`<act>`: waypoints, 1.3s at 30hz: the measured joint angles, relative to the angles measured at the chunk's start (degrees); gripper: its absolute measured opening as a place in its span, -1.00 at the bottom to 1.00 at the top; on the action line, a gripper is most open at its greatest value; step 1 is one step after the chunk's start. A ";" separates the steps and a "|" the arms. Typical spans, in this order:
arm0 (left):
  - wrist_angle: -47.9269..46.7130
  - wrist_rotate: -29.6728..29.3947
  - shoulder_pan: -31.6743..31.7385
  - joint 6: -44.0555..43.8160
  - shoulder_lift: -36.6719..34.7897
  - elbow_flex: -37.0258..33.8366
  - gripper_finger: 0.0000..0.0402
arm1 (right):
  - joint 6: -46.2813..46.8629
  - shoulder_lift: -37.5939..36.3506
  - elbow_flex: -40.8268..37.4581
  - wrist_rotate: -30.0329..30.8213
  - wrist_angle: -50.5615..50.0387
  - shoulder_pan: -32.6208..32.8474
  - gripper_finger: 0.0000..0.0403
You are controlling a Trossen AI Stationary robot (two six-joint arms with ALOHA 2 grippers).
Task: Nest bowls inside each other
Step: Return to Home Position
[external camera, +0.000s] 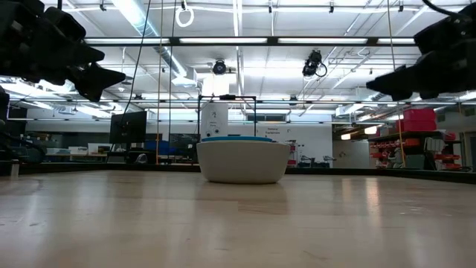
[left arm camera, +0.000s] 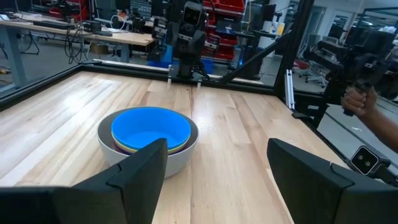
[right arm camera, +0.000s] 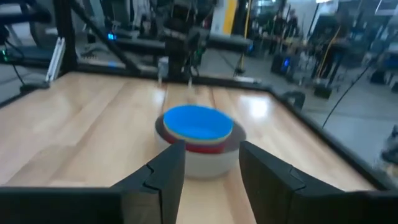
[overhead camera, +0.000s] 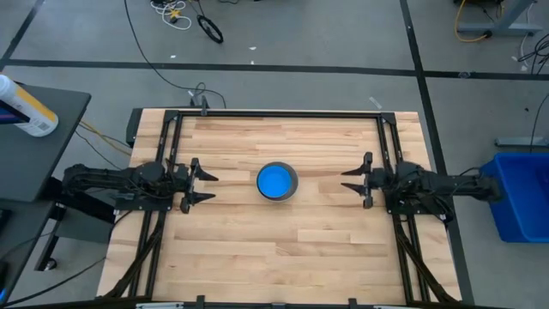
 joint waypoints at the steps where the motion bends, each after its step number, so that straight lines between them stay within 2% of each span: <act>1: 0.00 0.00 0.00 0.06 0.00 0.00 0.42 | -0.41 -1.26 0.00 -0.23 -0.02 0.02 -0.20; 6: 0.00 -0.02 0.00 -0.44 0.00 0.00 0.41 | -2.28 -6.33 0.00 -2.97 -0.42 0.13 -0.20; 18: 0.15 -0.71 0.00 -0.61 0.00 0.00 0.41 | -1.66 -6.12 -0.02 -2.96 -0.49 0.28 -0.22; 25: 1.63 -7.23 0.00 -0.44 0.00 0.00 0.42 | 0.20 -4.42 -0.02 -2.98 -0.49 0.28 -0.19; 39: 1.83 -6.93 0.00 0.26 0.00 0.00 0.41 | 0.29 -4.10 -0.02 -2.98 -0.49 0.28 -0.21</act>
